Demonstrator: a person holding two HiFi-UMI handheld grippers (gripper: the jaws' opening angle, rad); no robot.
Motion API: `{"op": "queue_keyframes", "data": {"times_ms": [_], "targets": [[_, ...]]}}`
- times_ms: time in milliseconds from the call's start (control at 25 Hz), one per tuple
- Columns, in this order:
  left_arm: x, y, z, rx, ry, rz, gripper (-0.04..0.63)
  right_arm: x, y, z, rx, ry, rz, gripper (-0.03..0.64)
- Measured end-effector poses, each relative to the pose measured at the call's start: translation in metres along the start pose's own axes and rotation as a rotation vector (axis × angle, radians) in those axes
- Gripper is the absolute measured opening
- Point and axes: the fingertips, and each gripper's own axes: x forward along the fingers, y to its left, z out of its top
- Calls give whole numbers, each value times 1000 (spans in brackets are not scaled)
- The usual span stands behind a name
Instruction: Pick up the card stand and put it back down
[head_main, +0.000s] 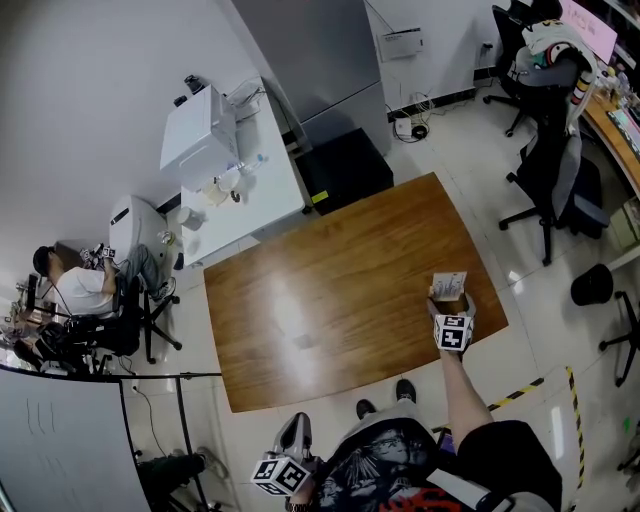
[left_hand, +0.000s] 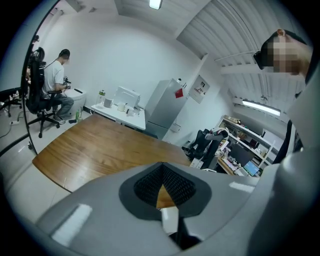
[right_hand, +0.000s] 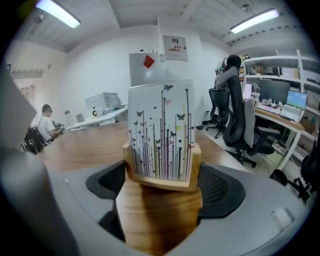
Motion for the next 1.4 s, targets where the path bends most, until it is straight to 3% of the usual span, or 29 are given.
{"op": "queue_keyframes", "data": {"times_ms": [160,360,560,720,840,1000,1400], "targets": [[3,-6,-2,10,-10,-8,-8,-22,0,17,2,-72,34,446],[6,-15,7,69,-56,-3,-8,-80,14,72,-68,-201,99,446],[1,4,36,88,-125,20,-8,-137,75,119,-148,-288,189,446],[-8,16,49,89,-155,34,-8,-177,111,141,-137,-334,243,446],[-15,24,57,133,-165,48,-11,-194,130,152,-154,-360,256,446],[-26,25,72,69,-252,-8,-8,-202,139,156,-174,-370,261,445],[-51,46,61,69,-231,35,-8,-213,183,150,-238,-372,315,443]]}}
